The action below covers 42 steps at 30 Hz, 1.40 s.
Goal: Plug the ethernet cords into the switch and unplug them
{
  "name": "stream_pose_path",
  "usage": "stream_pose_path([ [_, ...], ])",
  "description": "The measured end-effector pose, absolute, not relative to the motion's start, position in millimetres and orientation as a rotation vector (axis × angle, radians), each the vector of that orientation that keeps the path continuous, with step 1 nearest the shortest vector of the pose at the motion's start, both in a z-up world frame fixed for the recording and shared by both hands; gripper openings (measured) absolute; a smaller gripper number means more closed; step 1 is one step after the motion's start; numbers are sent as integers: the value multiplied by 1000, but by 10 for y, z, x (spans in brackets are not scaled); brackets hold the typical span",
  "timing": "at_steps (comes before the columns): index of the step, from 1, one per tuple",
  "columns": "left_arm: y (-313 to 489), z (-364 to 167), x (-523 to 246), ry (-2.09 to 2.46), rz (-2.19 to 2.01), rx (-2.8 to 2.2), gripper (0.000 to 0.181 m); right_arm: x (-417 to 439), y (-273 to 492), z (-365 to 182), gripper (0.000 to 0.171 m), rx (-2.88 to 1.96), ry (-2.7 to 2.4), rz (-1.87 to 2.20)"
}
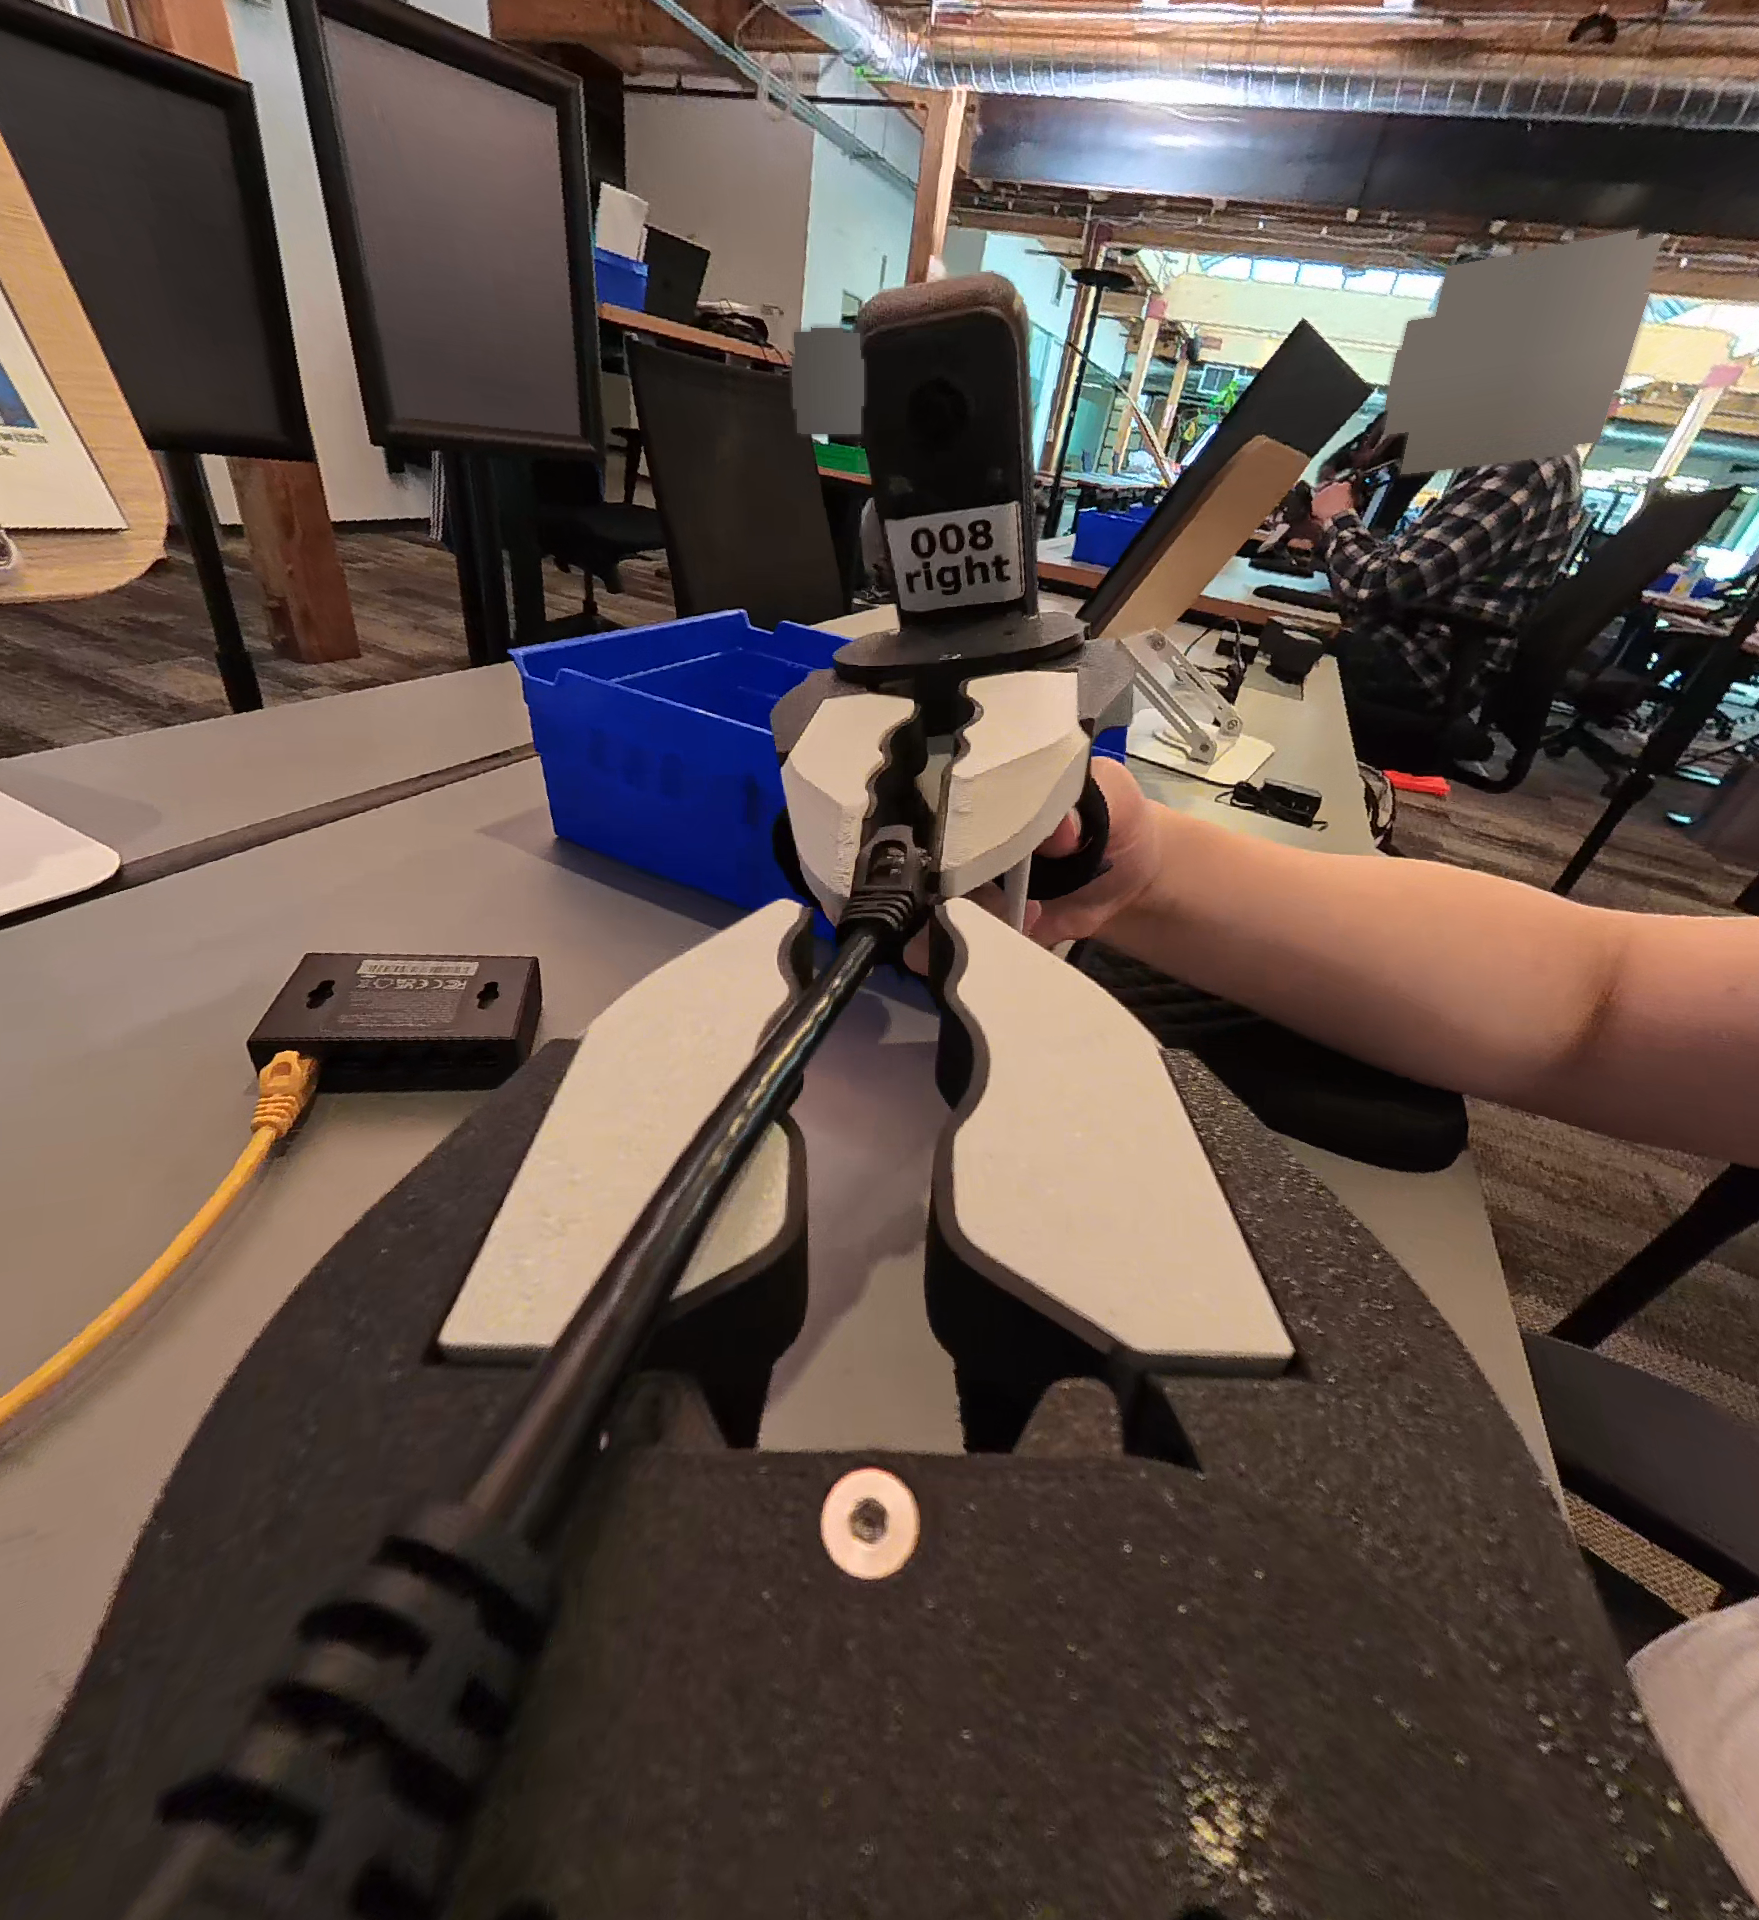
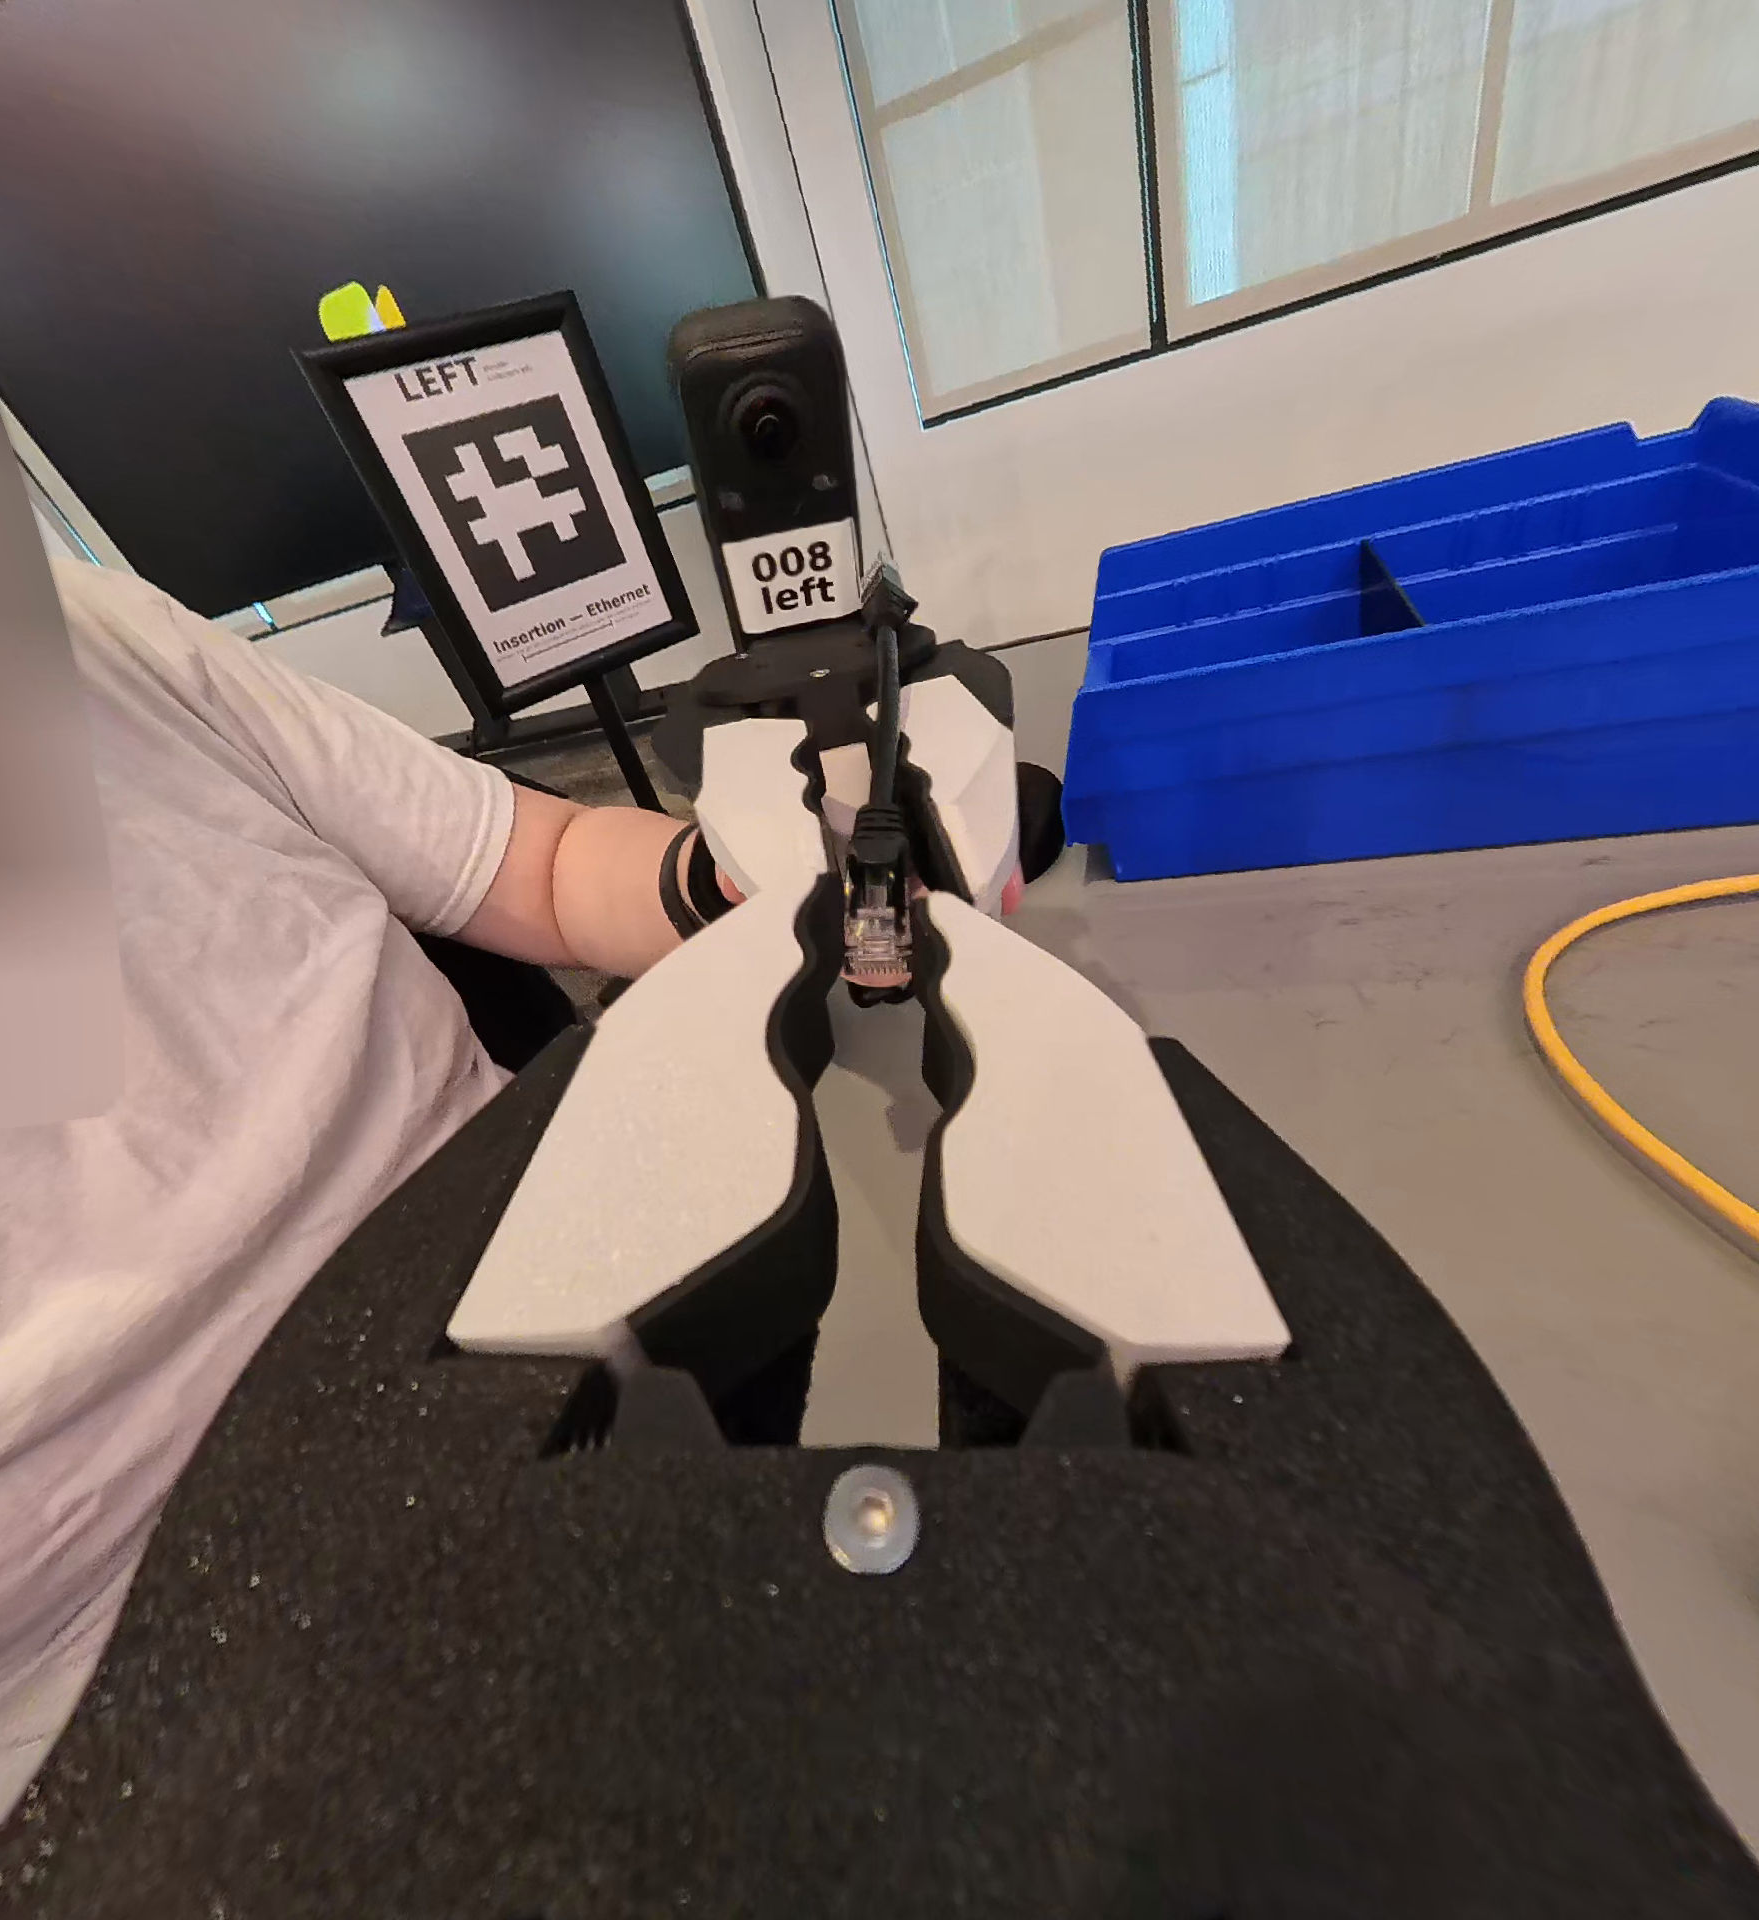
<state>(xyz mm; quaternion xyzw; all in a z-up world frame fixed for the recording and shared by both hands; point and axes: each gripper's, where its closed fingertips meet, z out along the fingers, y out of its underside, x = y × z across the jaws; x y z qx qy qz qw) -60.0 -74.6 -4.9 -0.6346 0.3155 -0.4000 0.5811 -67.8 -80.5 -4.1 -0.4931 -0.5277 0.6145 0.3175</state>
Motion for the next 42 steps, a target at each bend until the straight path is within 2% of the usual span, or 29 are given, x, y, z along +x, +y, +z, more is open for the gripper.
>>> stream_pose_path([
  [19, -800, -115, -572, 784, -929, -1483, 15, -661, -844, -99, 12, -1298, -1431, 1634],
  [23, -797, -119, -580, 789, -911, -1484, 12, -646, -843, -78, 22, -1287, -1421, 1639],
  [27, -777, -97, -628, 768, -895, -1478, 12, -587, -770, -27, 18, -1276, -1377, 1630],
  [36, -790, -99, -628, 765, -905, -1478, 12, -615, -780, -67, 25, -1279, -1408, 1557],
  [39, -797, -103, -621, 767, -909, -1477, 12, -643, -795, -91, 22, -1289, -1417, 1554],
  [42, -806, -94, -619, 766, -918, -1472, 12, -650, -800, -115, 12, -1281, -1433, 1535],
])
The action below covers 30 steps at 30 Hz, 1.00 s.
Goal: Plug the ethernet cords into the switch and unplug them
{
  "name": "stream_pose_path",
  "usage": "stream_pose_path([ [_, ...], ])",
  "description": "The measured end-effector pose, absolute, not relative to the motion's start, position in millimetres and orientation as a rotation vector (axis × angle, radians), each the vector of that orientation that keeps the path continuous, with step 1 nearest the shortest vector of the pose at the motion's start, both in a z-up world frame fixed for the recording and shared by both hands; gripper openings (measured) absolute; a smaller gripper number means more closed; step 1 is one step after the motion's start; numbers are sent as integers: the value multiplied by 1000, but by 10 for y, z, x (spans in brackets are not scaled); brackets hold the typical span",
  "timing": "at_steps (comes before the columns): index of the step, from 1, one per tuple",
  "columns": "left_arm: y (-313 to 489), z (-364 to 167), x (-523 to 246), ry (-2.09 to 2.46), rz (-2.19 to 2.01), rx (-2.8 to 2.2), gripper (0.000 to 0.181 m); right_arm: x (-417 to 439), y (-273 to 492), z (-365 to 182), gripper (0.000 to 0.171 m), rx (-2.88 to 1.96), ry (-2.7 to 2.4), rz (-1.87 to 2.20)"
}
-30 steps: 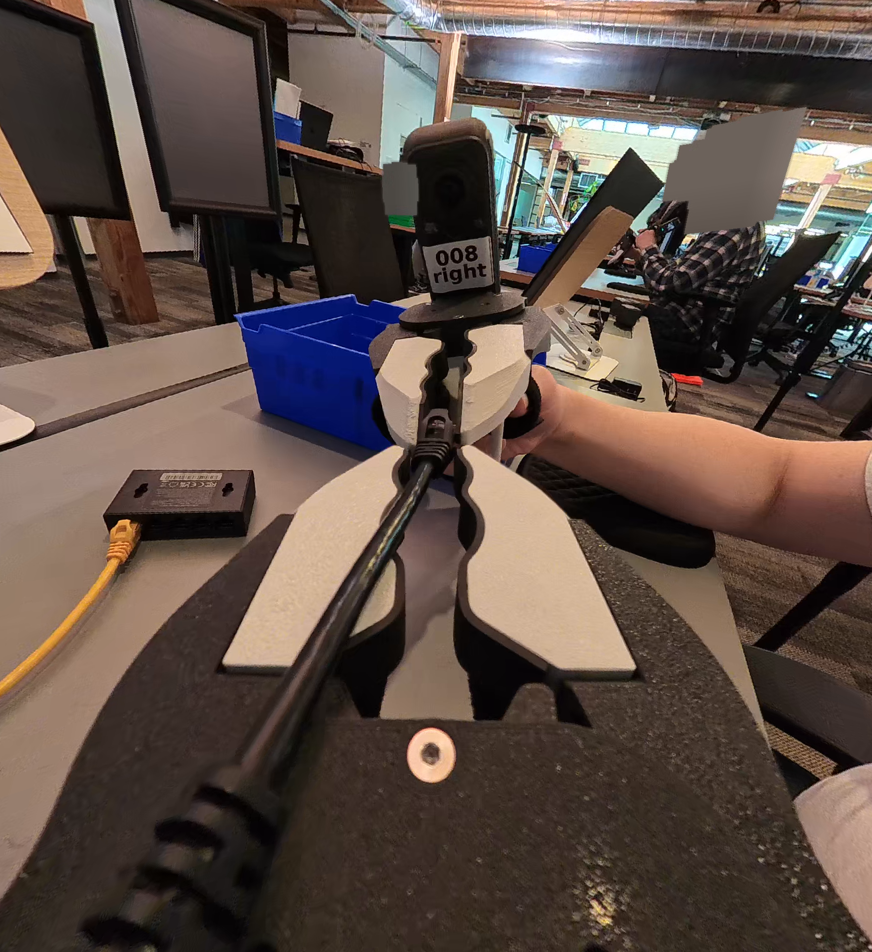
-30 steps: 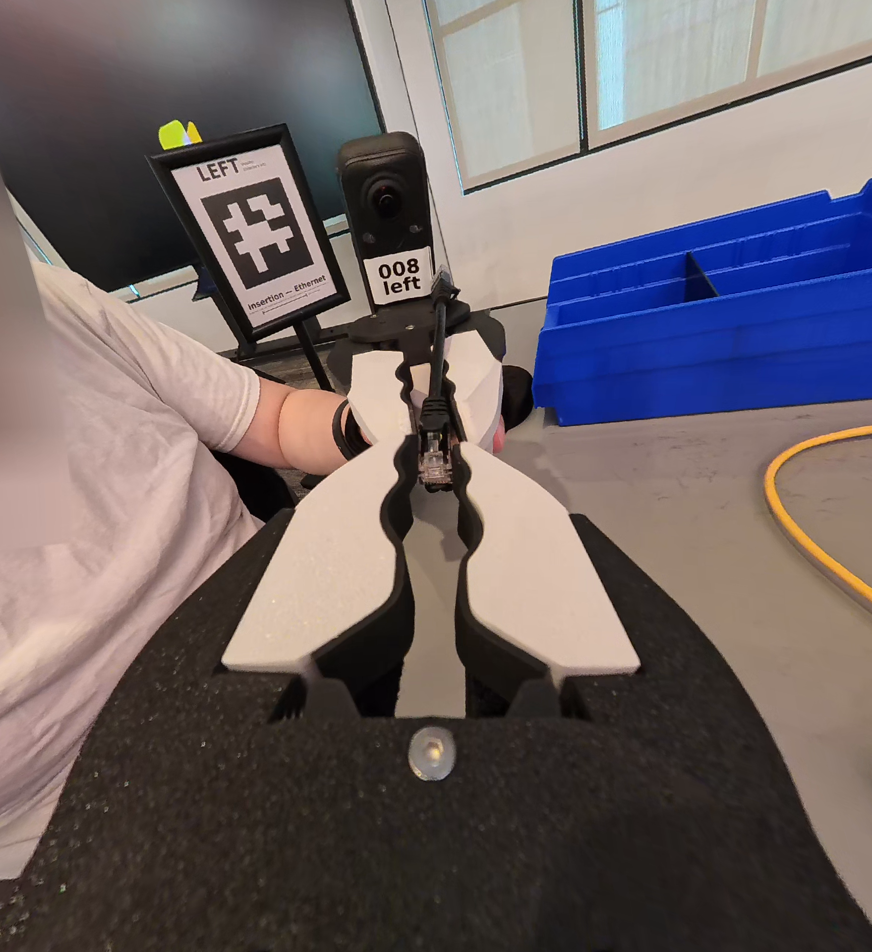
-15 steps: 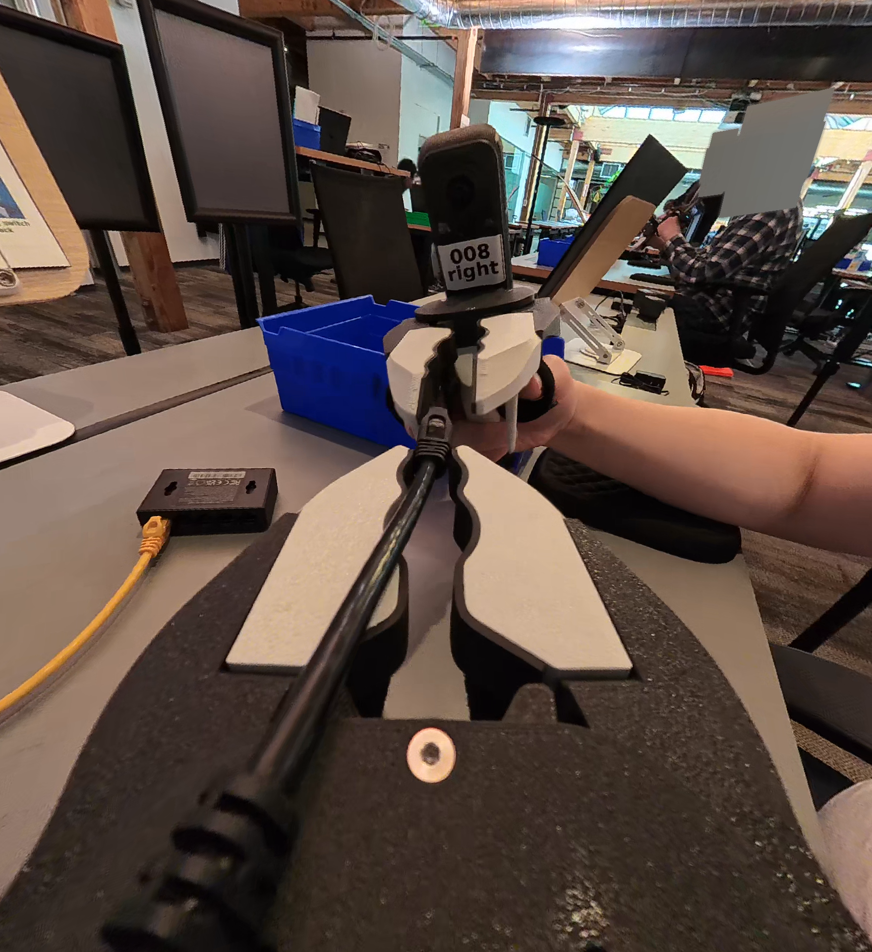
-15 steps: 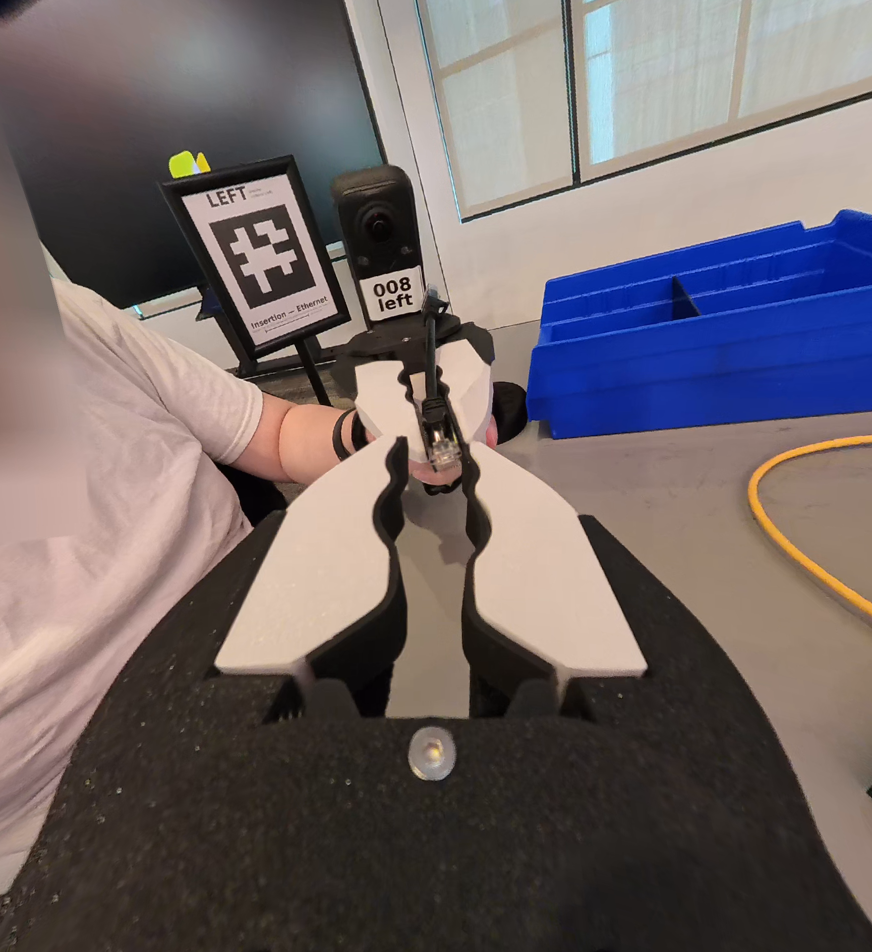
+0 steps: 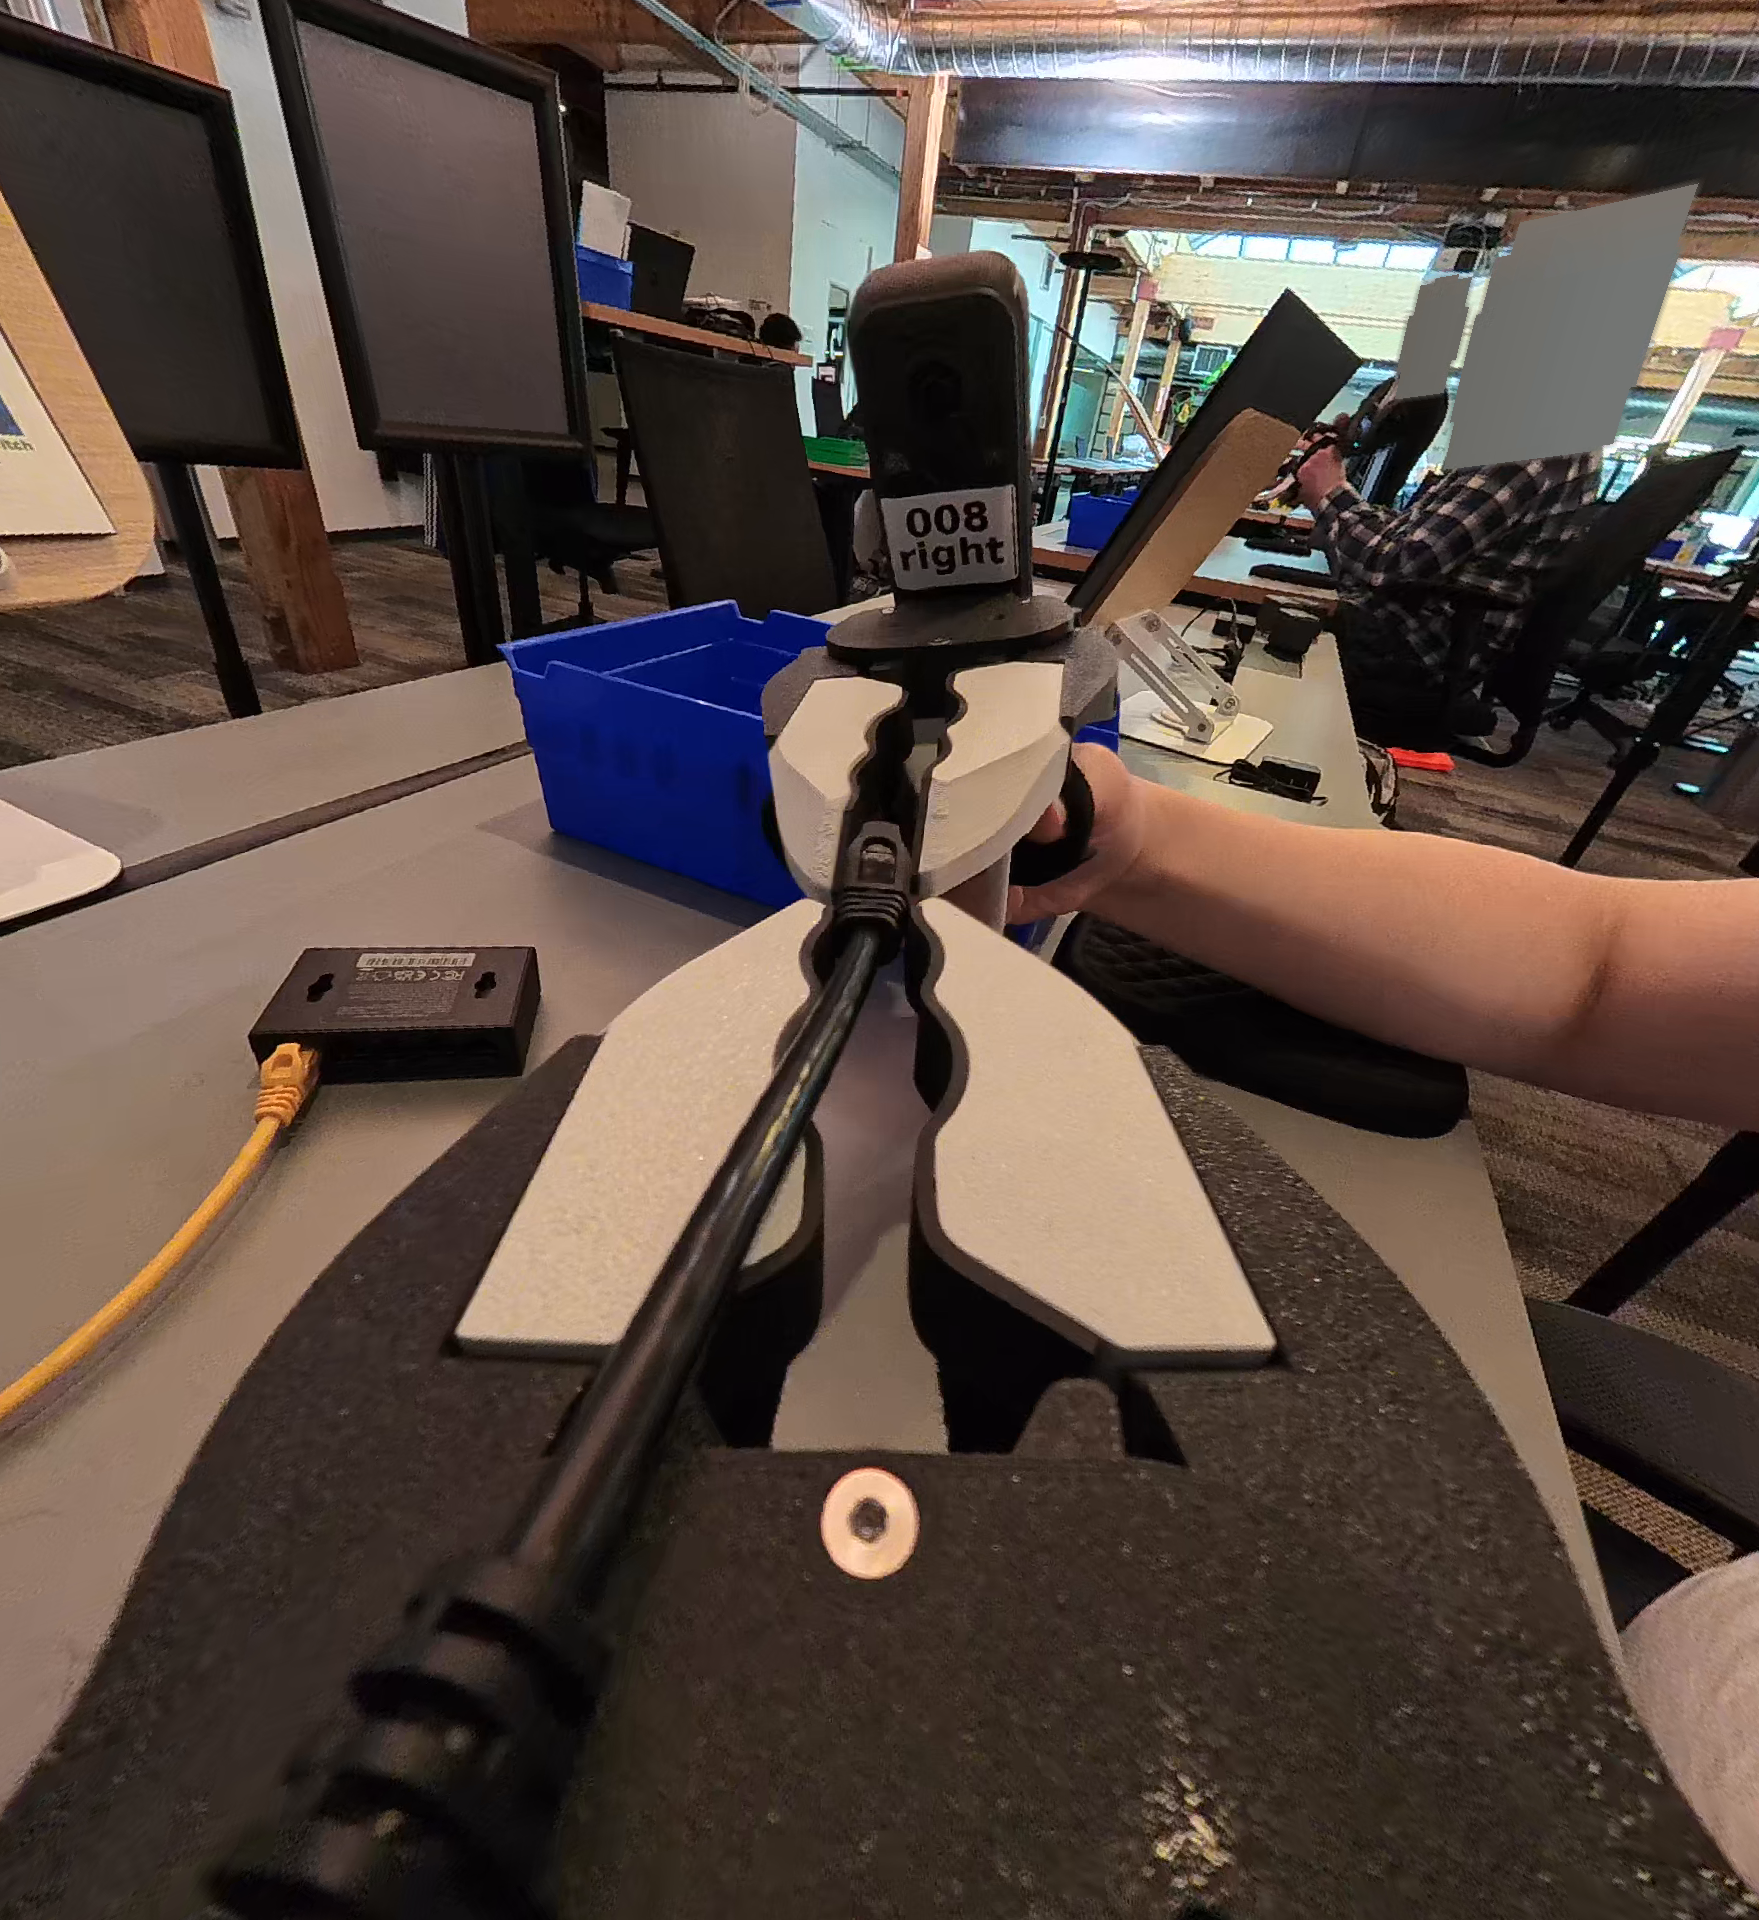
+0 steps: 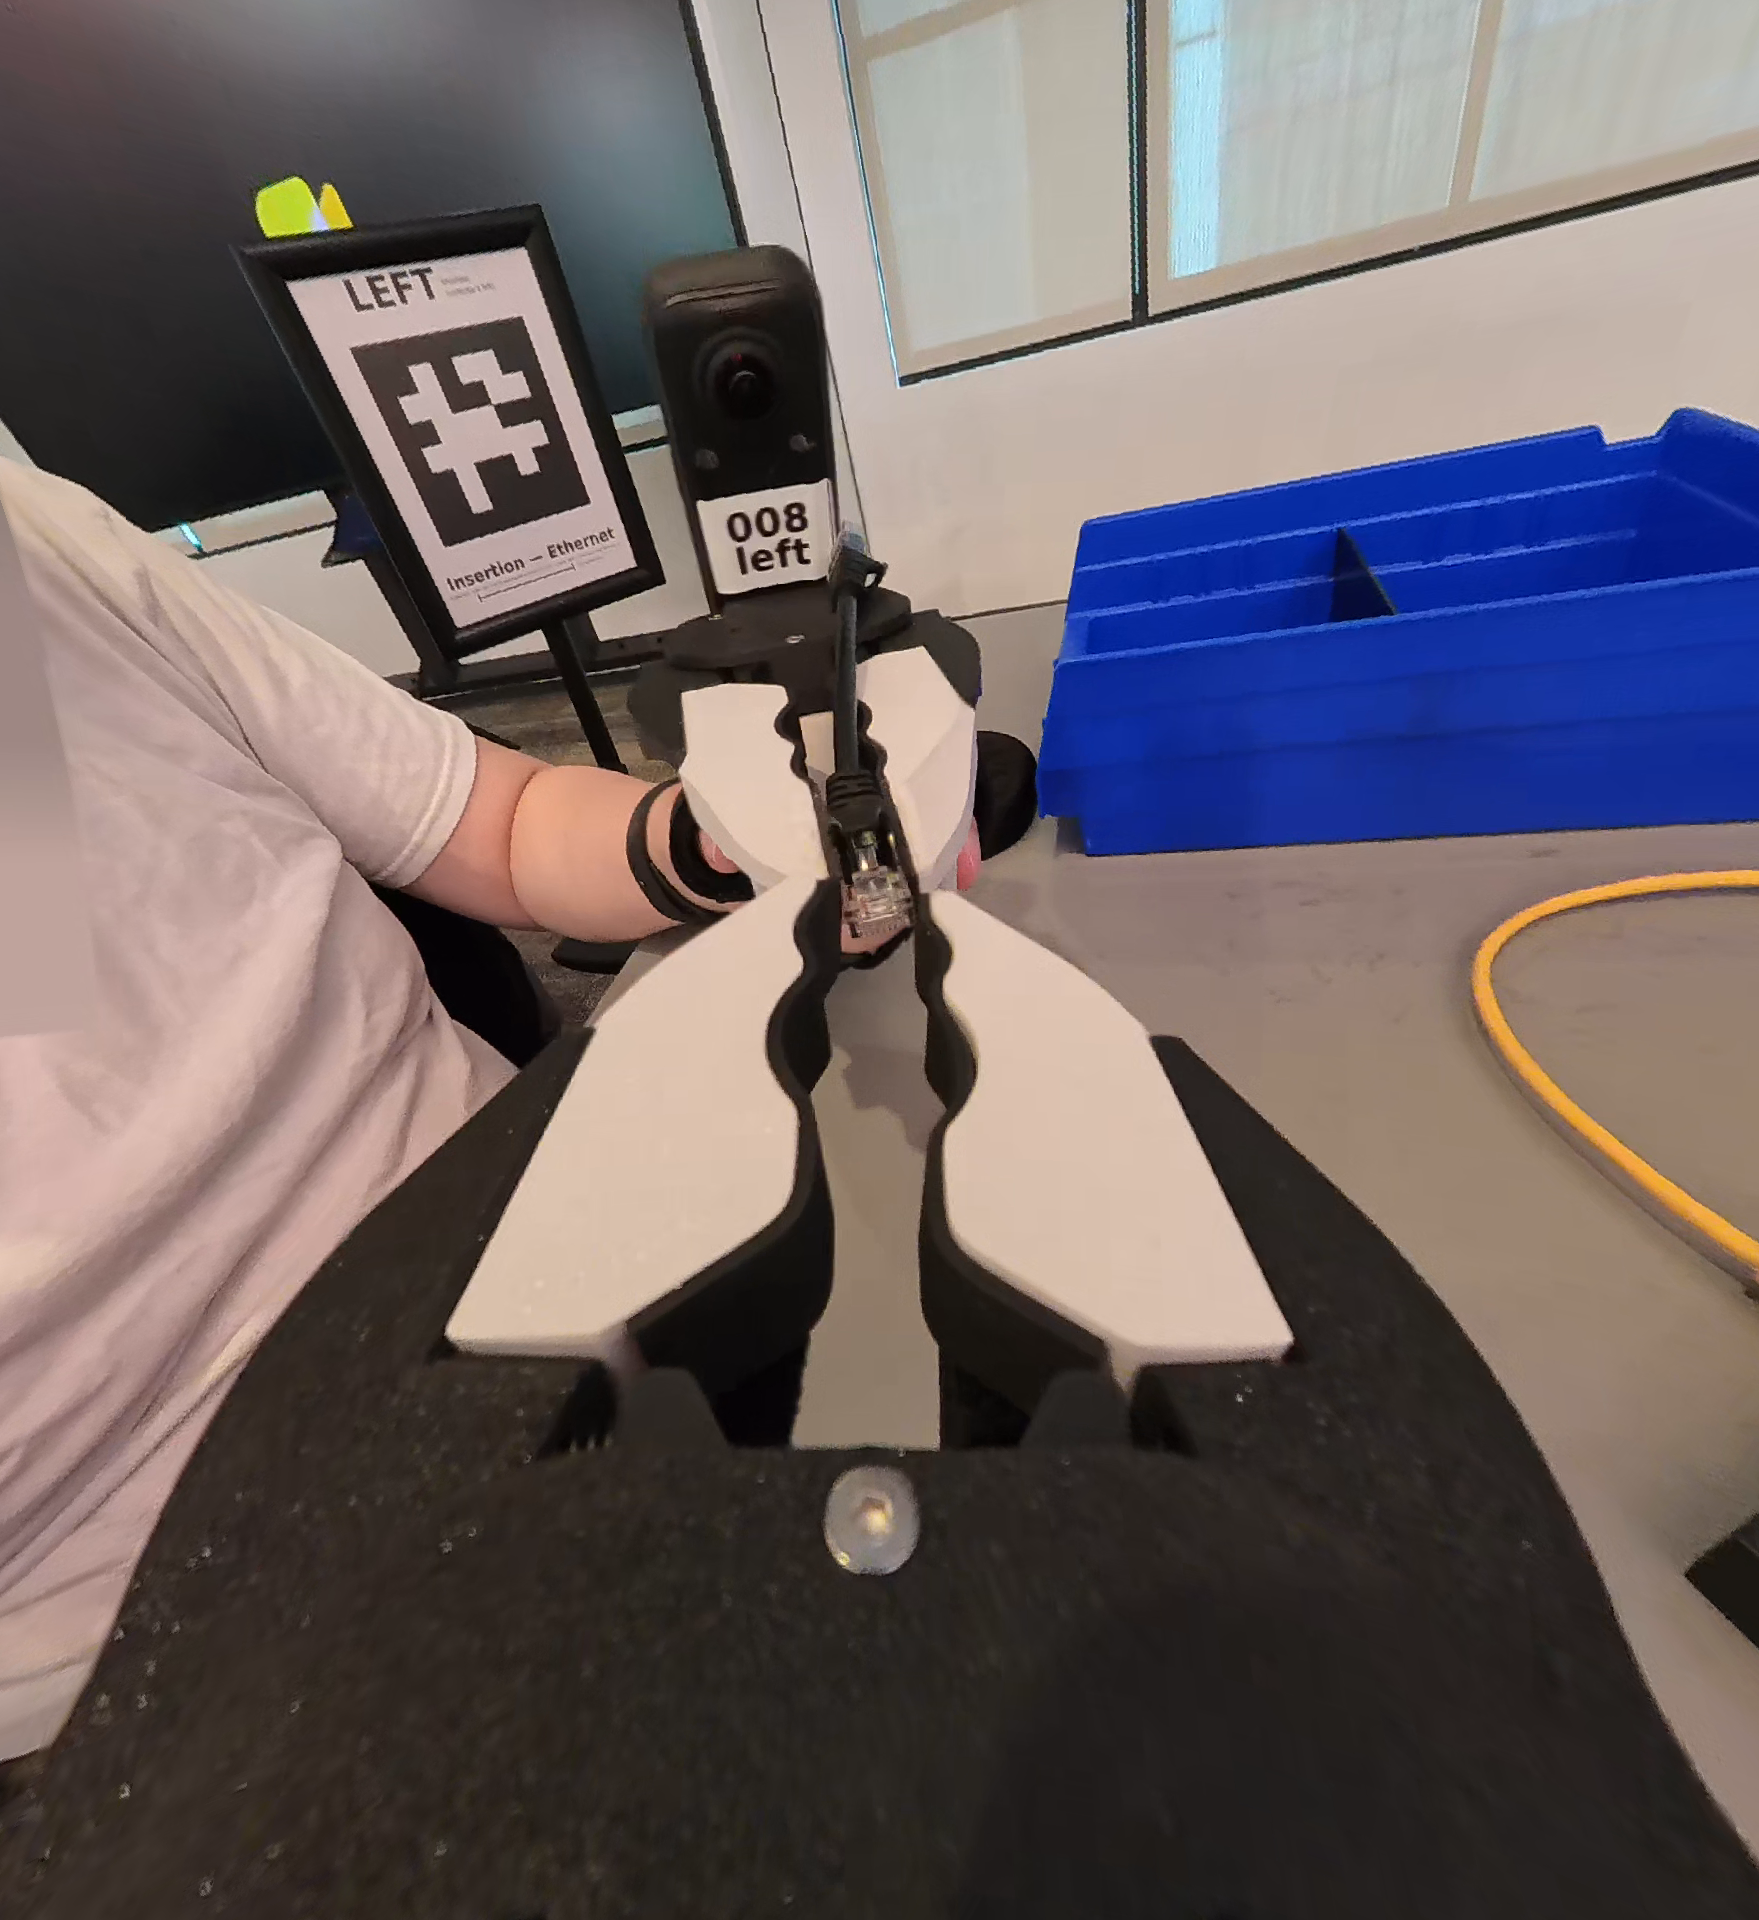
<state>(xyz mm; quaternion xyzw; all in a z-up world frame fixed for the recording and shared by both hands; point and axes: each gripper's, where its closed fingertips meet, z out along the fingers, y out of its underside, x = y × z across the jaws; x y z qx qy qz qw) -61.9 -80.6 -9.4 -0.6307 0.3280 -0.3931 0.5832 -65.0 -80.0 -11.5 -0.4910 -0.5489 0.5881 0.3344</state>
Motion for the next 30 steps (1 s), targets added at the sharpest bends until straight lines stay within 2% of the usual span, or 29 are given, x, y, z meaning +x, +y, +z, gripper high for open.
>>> stream_pose_path([
  [7, -836, -34, -627, 760, -929, -1442, 20, -656, -886, -144, 11, -1254, -1514, 1494],
  [12, -876, -54, -614, 794, -944, -1444, 13, -650, -895, -159, 11, -1251, -1534, 1479],
  [18, -872, -45, -636, 778, -942, -1440, 19, -641, -882, -162, 11, -1260, -1532, 1480],
  [23, -874, -36, -634, 772, -955, -1435, 13, -632, -876, -155, 11, -1263, -1529, 1484],
  [30, -874, -70, -626, 773, -983, -1460, 12, -625, -874, -185, 11, -1280, -1541, 1490],
])
